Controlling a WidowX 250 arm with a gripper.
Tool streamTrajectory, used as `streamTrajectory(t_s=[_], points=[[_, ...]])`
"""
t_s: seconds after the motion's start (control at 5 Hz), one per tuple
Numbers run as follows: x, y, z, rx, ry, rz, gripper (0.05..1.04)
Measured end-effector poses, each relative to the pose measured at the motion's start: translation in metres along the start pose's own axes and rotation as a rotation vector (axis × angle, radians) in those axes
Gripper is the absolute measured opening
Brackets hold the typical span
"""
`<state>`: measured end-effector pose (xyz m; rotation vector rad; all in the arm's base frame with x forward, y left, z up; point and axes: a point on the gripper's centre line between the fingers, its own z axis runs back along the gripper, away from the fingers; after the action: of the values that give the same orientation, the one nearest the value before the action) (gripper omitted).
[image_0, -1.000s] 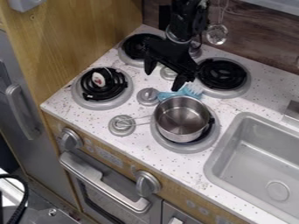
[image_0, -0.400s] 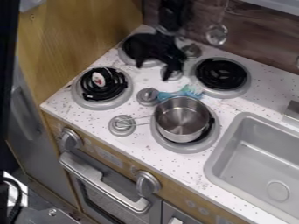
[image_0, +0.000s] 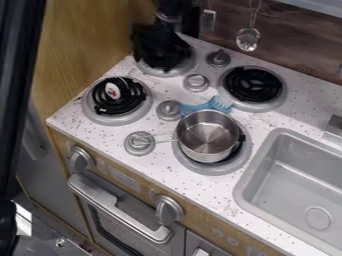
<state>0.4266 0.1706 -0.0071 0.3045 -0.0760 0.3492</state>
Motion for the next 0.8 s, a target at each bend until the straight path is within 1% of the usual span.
streamTrajectory(t_s=[0.2, 0.4, 0.6, 0.8], points=[[0.0, 0.032, -0.033, -0.019, 0.073, 0.059, 0.998], [-0.005, 0.046, -0.057, -0.05, 0.153, 0.081, 0.998], [-0.011, 0.052, -0.067, -0.086, 0.208, 0.09, 0.997], [-0.013, 0.052, -0.069, -0.106, 0.229, 0.078, 0.999]])
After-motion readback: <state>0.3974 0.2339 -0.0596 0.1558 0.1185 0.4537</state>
